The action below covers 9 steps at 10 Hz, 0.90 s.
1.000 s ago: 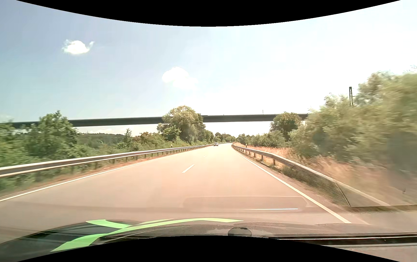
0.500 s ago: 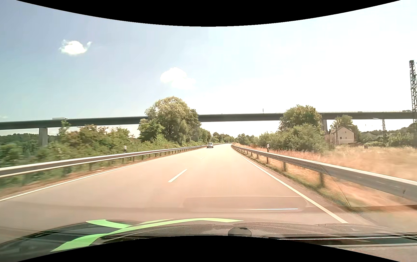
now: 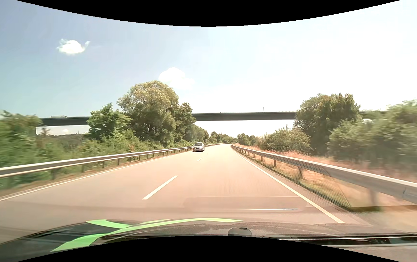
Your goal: Follow the waypoints while adhering to traffic rules and regulations
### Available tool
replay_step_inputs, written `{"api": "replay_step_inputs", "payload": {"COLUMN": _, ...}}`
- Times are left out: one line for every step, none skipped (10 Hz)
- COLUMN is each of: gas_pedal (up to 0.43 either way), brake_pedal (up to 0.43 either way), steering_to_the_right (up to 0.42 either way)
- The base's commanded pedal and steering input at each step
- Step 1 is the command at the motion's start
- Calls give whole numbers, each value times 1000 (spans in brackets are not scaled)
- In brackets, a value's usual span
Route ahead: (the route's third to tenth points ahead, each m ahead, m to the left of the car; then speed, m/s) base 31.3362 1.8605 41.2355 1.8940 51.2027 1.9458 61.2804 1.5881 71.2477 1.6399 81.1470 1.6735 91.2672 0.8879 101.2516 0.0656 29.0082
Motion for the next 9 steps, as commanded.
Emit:
{"api": "replay_step_inputs", "payload": {"gas_pedal": 268, "brake_pedal": 0, "steering_to_the_right": 1}}
{"api": "replay_step_inputs", "payload": {"gas_pedal": 268, "brake_pedal": 0, "steering_to_the_right": 1}}
{"api": "replay_step_inputs", "payload": {"gas_pedal": 280, "brake_pedal": 0, "steering_to_the_right": 1}}
{"api": "replay_step_inputs", "payload": {"gas_pedal": 299, "brake_pedal": 0, "steering_to_the_right": 1}}
{"api": "replay_step_inputs", "payload": {"gas_pedal": 319, "brake_pedal": 0, "steering_to_the_right": 1}}
{"api": "replay_step_inputs", "payload": {"gas_pedal": 339, "brake_pedal": 0, "steering_to_the_right": 1}}
{"api": "replay_step_inputs", "payload": {"gas_pedal": 339, "brake_pedal": 0, "steering_to_the_right": 1}}
{"api": "replay_step_inputs", "payload": {"gas_pedal": 350, "brake_pedal": 0, "steering_to_the_right": 1}}
{"api": "replay_step_inputs", "payload": {"gas_pedal": 350, "brake_pedal": 0, "steering_to_the_right": 1}}
